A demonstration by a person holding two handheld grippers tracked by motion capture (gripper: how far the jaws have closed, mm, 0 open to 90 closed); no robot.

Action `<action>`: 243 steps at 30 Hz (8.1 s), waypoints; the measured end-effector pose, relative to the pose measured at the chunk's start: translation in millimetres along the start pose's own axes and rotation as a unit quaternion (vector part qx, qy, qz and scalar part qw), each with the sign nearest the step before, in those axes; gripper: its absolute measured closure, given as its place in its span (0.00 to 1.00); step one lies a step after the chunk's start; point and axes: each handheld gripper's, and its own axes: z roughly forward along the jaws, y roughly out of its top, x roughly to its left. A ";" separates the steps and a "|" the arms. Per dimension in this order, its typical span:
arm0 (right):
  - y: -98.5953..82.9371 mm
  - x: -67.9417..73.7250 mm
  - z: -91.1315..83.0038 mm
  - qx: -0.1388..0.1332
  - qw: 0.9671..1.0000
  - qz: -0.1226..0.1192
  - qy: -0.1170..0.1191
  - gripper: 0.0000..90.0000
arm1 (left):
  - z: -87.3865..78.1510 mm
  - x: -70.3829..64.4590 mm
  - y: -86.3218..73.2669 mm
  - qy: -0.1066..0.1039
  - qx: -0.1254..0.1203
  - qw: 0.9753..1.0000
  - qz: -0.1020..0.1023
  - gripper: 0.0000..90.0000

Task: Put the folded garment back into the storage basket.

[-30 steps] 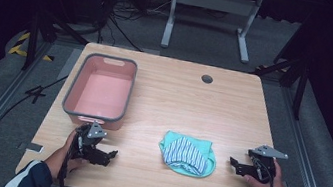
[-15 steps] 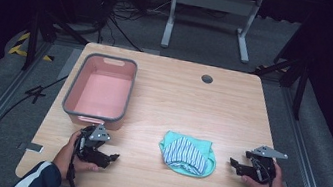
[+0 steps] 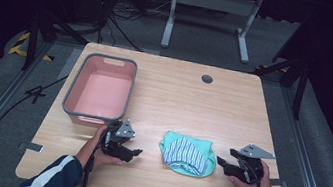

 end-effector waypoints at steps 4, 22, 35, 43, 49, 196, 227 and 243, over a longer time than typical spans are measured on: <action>9.1 13.2 11.9 0.002 1.000 -0.024 0.011 0.47 | 8.9 -5.1 12.3 -0.007 -0.004 1.000 0.011 0.32; 20.4 25.3 34.5 0.024 0.999 -0.036 0.007 0.51 | 66.4 -17.5 52.1 -0.027 -0.006 0.999 0.029 0.28; 6.7 17.5 41.6 0.022 0.999 -0.005 0.026 0.42 | 71.2 -14.8 50.3 -0.041 -0.009 0.999 0.011 0.25; 9.6 23.1 39.4 0.031 0.998 -0.018 0.048 0.67 | 67.7 -19.6 51.9 -0.071 -0.012 0.997 0.036 0.57; 9.3 25.3 38.6 0.031 0.998 -0.015 0.057 0.81 | 69.1 -18.7 50.7 -0.091 -0.025 0.995 0.032 0.78; 259.3 202.6 184.8 -0.030 0.978 -0.129 0.158 0.90 | -132.6 133.7 -25.3 0.213 -0.049 0.969 -0.112 0.91; 245.5 176.0 158.6 -0.031 0.983 -0.137 0.114 0.61 | -115.6 92.9 -2.0 0.201 -0.111 0.969 -0.095 0.54; 226.5 145.5 125.4 -0.028 0.984 -0.156 0.087 0.56 | -94.4 52.4 22.5 0.155 -0.113 0.981 -0.041 0.46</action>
